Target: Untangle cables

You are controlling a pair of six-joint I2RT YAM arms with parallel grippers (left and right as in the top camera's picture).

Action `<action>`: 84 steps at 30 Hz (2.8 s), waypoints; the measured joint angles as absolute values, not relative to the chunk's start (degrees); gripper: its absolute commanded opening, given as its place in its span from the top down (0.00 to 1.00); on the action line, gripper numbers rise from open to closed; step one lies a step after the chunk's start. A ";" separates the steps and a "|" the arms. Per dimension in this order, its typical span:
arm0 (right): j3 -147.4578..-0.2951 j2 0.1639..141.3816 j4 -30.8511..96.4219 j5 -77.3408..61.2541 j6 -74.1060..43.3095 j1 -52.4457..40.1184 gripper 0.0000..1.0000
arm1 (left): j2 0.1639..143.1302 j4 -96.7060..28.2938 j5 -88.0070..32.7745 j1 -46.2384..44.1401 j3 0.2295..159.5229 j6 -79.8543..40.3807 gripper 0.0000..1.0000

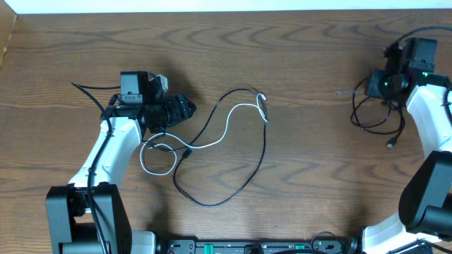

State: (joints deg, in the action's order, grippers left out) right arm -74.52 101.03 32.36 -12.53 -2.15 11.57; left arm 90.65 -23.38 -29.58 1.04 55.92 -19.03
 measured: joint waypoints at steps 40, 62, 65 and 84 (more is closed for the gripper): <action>-74.46 101.10 25.76 -20.56 -8.19 -27.22 0.01 | 90.65 -23.35 -24.71 1.04 55.92 -19.03 0.21; -74.28 110.96 25.61 -11.79 -13.17 -28.12 0.48 | 90.65 -25.17 -14.59 1.04 55.92 -19.00 0.21; -74.28 110.96 25.45 -11.05 -13.02 -27.97 0.60 | 90.65 -25.15 -14.59 1.04 55.92 -19.00 0.21; -74.26 110.93 29.41 -14.61 -10.61 -26.35 0.99 | 90.65 -25.91 -15.25 1.04 55.92 -19.00 0.21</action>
State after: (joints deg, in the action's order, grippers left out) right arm -74.26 110.93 29.41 -14.61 -10.61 -26.35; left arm 90.65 -25.91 -15.25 1.04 55.92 -19.00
